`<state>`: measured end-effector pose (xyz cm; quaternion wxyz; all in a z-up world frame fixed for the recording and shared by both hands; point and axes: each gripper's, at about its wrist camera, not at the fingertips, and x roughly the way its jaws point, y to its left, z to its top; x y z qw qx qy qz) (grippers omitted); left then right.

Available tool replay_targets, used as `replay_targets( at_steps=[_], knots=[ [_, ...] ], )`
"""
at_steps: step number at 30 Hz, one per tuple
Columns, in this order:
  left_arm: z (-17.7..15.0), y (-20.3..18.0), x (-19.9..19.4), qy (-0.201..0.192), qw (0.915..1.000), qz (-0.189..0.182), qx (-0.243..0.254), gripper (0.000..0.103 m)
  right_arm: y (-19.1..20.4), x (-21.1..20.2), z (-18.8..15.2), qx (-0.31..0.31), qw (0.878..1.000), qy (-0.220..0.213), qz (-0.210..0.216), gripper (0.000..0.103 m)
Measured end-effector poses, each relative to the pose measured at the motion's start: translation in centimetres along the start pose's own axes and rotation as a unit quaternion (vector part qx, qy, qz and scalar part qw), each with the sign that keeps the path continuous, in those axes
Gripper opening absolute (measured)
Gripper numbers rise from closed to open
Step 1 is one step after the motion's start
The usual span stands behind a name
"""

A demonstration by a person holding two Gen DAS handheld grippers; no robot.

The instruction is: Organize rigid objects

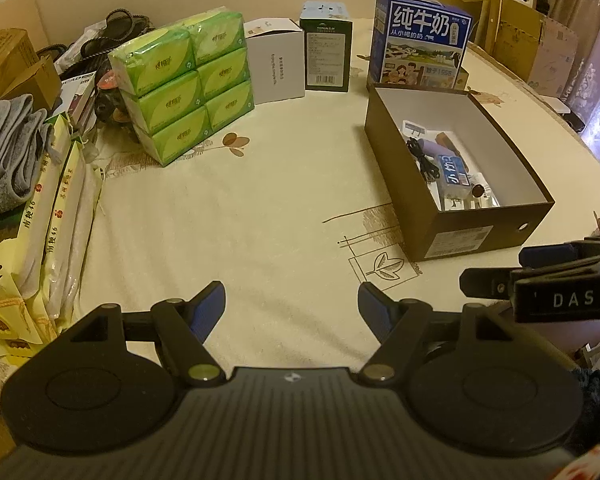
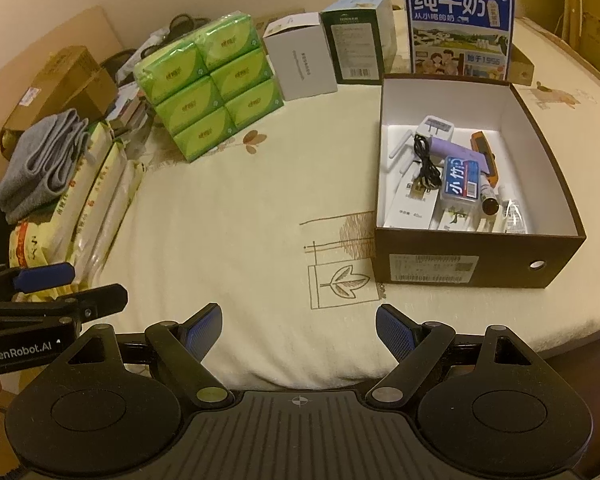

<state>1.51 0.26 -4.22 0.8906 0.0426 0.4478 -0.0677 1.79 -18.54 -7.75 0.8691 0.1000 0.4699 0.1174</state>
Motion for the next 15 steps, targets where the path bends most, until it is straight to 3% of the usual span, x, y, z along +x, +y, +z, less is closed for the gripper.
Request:
replay_targets(
  at_steps=[15],
  knots=[
    [-0.07, 0.06, 0.28, 0.002, 1.0, 0.0, -0.001, 0.07, -0.02, 0.23, 0.2, 0.001, 1.0, -0.001, -0.002, 0.081]
  ],
)
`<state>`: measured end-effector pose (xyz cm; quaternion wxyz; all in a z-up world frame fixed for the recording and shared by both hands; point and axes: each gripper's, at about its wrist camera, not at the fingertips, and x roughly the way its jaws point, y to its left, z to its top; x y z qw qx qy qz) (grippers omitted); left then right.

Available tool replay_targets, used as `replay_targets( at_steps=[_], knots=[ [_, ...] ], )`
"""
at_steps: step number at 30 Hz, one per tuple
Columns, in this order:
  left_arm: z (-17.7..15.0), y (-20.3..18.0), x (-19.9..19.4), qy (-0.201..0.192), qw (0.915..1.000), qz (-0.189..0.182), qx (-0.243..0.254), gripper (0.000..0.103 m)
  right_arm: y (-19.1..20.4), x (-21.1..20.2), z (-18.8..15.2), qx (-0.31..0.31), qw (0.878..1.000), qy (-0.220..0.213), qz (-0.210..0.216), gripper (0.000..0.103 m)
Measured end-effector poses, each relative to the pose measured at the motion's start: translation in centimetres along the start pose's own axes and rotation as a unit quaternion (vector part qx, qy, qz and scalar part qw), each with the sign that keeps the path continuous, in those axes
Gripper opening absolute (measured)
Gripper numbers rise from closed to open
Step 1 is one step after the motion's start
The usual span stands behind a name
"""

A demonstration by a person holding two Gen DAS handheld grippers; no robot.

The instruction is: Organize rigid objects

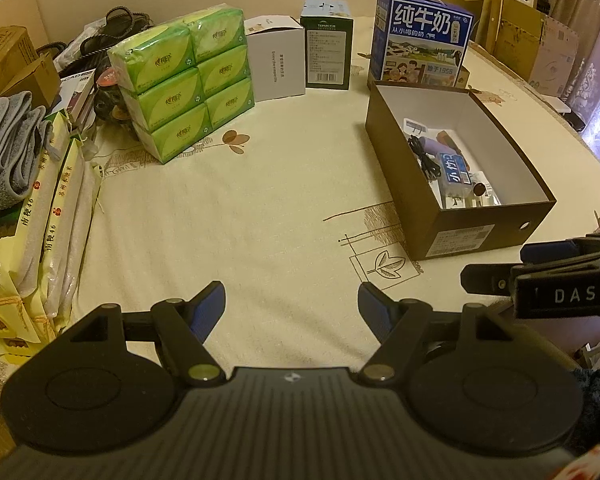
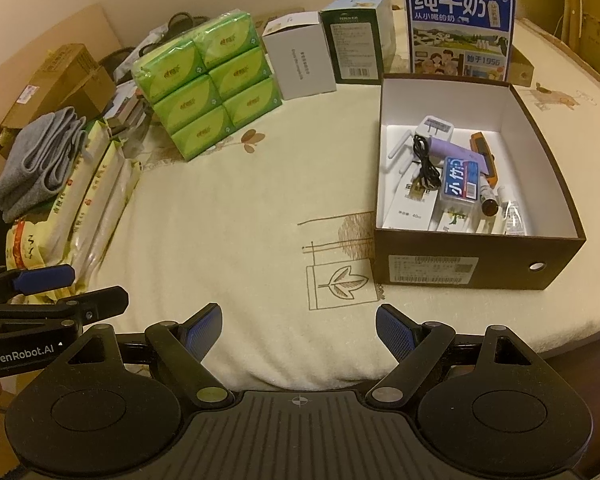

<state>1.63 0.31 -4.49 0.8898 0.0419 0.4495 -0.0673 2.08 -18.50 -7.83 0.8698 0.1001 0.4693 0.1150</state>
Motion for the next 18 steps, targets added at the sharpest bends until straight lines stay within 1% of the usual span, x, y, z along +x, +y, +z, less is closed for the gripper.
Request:
replay_targets(
  at_steps=[18],
  knots=[
    [0.19, -0.02, 0.33, 0.0, 1.0, 0.001, 0.002, 0.07, 0.01, 0.03, 0.36, 0.0, 1.0, -0.004, -0.001, 0.081]
  ],
)
